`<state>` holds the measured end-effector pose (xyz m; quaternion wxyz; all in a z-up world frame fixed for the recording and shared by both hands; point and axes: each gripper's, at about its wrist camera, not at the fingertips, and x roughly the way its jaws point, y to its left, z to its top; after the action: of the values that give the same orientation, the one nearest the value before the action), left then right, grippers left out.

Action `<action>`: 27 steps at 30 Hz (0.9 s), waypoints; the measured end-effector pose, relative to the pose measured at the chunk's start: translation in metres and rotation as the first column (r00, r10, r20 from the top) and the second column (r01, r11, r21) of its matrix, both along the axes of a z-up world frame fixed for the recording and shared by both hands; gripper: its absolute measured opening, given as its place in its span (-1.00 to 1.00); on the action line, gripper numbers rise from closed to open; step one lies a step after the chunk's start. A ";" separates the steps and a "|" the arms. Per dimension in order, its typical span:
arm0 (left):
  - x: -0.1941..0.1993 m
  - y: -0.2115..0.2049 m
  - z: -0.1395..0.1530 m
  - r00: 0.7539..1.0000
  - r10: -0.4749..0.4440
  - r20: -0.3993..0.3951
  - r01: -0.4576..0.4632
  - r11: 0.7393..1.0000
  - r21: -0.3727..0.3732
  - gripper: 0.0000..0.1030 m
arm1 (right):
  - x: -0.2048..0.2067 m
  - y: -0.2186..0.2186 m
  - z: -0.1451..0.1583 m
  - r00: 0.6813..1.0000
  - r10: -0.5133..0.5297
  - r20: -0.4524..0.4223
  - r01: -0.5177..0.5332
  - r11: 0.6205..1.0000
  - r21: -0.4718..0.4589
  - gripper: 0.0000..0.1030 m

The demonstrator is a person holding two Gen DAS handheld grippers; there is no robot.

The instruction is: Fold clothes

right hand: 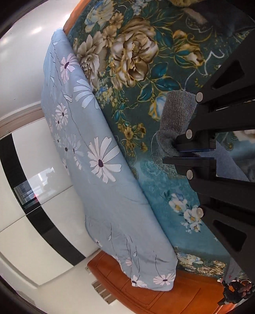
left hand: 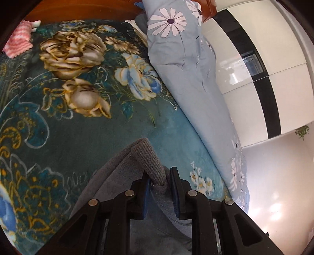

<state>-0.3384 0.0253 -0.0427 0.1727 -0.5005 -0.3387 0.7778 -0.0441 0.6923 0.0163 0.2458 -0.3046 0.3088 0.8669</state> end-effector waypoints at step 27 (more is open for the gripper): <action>-0.036 0.027 0.000 0.977 -0.171 -0.130 0.170 0.985 -0.022 0.62 | -0.077 -0.034 -0.035 0.965 0.252 0.079 -0.257 0.964 0.070 0.27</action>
<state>-0.3747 0.0523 -0.0429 0.2581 -0.4761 -0.2781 0.7933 -0.1214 0.6588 -0.0185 0.1550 -0.3617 0.2236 0.8917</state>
